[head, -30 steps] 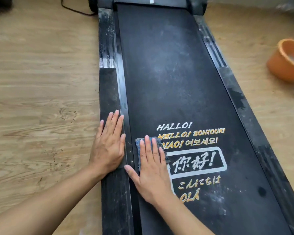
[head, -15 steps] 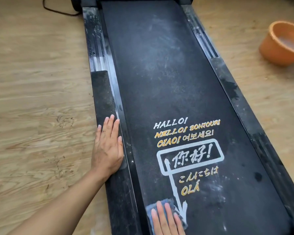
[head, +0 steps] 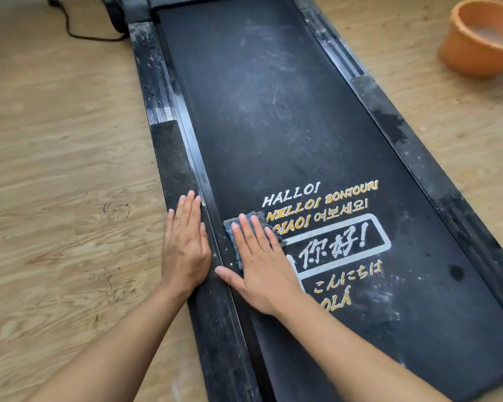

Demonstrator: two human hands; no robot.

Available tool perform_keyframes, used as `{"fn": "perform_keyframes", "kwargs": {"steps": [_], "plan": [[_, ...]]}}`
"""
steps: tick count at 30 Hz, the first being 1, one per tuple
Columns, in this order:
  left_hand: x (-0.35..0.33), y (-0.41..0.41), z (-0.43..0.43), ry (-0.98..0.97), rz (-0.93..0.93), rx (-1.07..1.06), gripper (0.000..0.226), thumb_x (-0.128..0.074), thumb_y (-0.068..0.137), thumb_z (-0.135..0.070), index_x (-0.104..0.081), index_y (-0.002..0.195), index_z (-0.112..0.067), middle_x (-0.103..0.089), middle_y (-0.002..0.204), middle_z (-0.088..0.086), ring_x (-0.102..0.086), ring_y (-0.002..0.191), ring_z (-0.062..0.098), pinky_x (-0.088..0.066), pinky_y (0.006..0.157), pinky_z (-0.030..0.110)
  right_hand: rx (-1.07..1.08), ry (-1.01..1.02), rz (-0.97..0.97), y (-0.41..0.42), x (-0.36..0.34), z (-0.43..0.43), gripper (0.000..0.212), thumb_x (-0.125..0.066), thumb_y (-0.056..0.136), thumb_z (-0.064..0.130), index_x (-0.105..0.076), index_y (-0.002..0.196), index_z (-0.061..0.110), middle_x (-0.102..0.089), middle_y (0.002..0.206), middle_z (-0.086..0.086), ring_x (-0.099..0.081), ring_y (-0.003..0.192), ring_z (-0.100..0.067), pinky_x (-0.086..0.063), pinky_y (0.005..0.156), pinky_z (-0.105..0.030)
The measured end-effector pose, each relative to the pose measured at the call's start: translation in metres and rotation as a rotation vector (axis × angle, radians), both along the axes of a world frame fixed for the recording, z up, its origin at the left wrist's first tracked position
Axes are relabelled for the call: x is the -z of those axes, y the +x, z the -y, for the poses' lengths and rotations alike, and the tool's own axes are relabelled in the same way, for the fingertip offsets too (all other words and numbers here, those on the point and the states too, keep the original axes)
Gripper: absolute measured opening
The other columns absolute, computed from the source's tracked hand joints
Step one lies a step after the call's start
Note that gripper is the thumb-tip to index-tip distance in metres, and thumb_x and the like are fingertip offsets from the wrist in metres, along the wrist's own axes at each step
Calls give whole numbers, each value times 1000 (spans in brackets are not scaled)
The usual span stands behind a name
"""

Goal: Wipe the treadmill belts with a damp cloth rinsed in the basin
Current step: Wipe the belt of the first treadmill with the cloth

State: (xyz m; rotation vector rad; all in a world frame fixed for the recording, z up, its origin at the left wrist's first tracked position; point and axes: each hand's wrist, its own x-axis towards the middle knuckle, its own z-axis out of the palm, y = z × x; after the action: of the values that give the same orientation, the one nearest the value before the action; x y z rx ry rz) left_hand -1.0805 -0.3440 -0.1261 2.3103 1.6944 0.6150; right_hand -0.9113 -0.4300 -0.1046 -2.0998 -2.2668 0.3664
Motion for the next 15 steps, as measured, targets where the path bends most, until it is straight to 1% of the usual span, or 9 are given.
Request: {"fn": "perform_keyframes", "kwargs": {"steps": [2, 4, 6, 7, 8, 9, 11, 13, 15], "plan": [[0, -1, 0, -1, -9, -2, 57, -30, 107, -20, -33, 163, -9, -26, 173, 3, -16, 162, 16, -14, 132, 45, -75, 6, 10, 7, -3, 56, 98, -20, 99, 81, -7, 167, 12, 5, 176, -6, 9, 162, -24, -4, 128, -46], [-3, 3, 1, -3, -62, -17, 57, -30, 107, -20, -36, 162, -7, -27, 172, 6, -19, 161, 19, -15, 132, 45, -122, -6, 45, 13, 7, 133, 91, -27, 102, 74, -27, 164, 8, -17, 174, -12, -15, 161, -31, -16, 125, -46], [-7, 13, -2, -40, -76, -80, 55, -30, 110, -26, -38, 160, -4, -28, 172, 9, -22, 160, 24, -16, 131, 47, -26, -26, 157, 12, 15, 191, 60, -35, 107, 53, -52, 150, 16, -53, 156, -13, -42, 150, -29, -31, 116, -42], [-9, 20, -1, -63, -77, -122, 56, -30, 111, -30, -37, 160, -4, -26, 172, 10, -21, 161, 26, -14, 132, 47, 38, -70, 124, 14, 14, 209, 45, -42, 106, 50, -60, 138, 25, -69, 138, -9, -50, 144, -25, -36, 110, -39], [-9, 27, 1, -65, -93, -149, 60, -29, 111, -34, -32, 162, -3, -22, 173, 11, -18, 161, 26, -11, 132, 47, 67, -40, 115, 15, 14, 221, 39, -46, 104, 52, -62, 131, 29, -74, 128, -7, -52, 142, -22, -38, 108, -38], [-7, 31, 5, -46, -117, -166, 63, -27, 110, -37, -28, 164, -3, -18, 174, 11, -15, 162, 26, -9, 132, 46, 42, -15, 146, 16, 14, 226, 41, -44, 106, 50, -60, 134, 25, -69, 137, -9, -48, 145, -25, -37, 109, -39], [-2, 32, 8, -17, -133, -153, 66, -22, 108, -37, -24, 164, -2, -16, 175, 12, -13, 163, 26, -7, 132, 46, -42, 36, 138, 13, 13, 205, 65, -35, 106, 54, -45, 152, 10, -40, 163, -17, -32, 153, -34, -28, 117, -46], [0, 29, 7, -3, -89, -145, 62, -24, 108, -32, -29, 163, -2, -20, 174, 12, -16, 162, 26, -10, 132, 47, -75, 19, 55, 10, 8, 147, 81, -32, 104, 61, -26, 164, 7, -19, 172, -17, -15, 160, -35, -17, 123, -49], [1, 26, 6, 21, -23, -161, 57, -28, 110, -28, -36, 160, -2, -27, 172, 11, -21, 161, 25, -14, 132, 46, -2, 45, 7, -4, 8, 66, 80, -22, 105, 61, -14, 167, 10, -4, 175, -13, 0, 162, -30, -7, 127, -48]]}}
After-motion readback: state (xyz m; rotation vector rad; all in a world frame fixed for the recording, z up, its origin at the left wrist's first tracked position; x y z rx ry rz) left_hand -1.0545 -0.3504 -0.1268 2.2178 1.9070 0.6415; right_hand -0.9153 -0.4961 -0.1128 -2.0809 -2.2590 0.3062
